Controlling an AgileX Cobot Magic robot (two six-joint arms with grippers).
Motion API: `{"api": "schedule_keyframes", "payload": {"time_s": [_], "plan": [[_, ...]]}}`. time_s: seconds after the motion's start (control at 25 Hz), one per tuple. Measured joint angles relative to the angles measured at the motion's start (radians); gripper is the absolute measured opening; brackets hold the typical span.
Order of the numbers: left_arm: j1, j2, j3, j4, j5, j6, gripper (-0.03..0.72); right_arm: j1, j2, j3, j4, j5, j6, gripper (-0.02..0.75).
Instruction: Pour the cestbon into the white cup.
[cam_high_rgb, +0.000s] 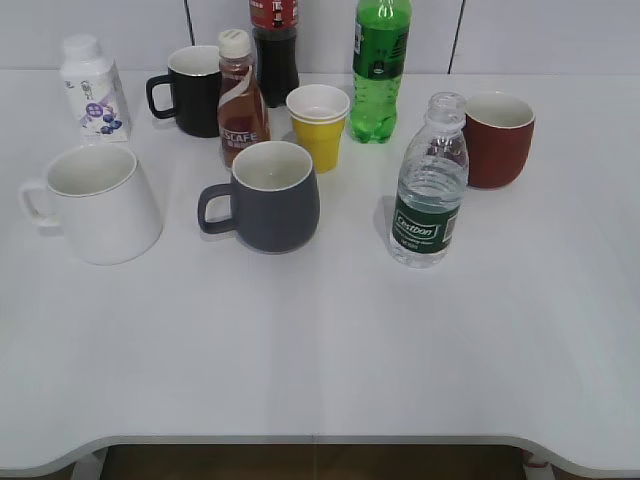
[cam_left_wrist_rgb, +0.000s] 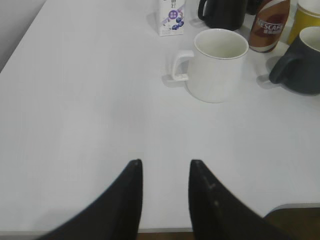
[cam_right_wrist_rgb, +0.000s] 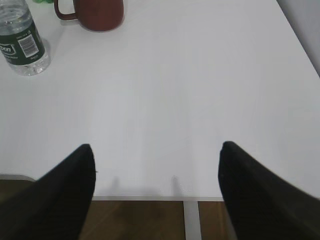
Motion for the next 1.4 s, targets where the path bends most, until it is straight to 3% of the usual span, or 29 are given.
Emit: {"api": "schedule_keyframes", "payload": {"time_s": [0.64, 0.8, 1.04, 1.4], "plan": [[0.0, 0.0, -0.013, -0.007, -0.046, 0.0, 0.241, 0.0, 0.0, 0.0, 0.0, 0.0, 0.0, 0.575], [0.0, 0.0, -0.005, -0.014, -0.307, 0.0, 0.241, 0.0, 0.0, 0.0, 0.0, 0.0, 0.0, 0.575], [0.0, 0.069, 0.143, -0.014, -0.84, 0.0, 0.241, 0.0, 0.0, 0.0, 0.0, 0.0, 0.0, 0.575], [0.0, 0.504, 0.348, 0.089, -1.341, 0.0, 0.241, 0.0, 0.0, 0.0, 0.019, 0.0, 0.0, 0.575]]}}
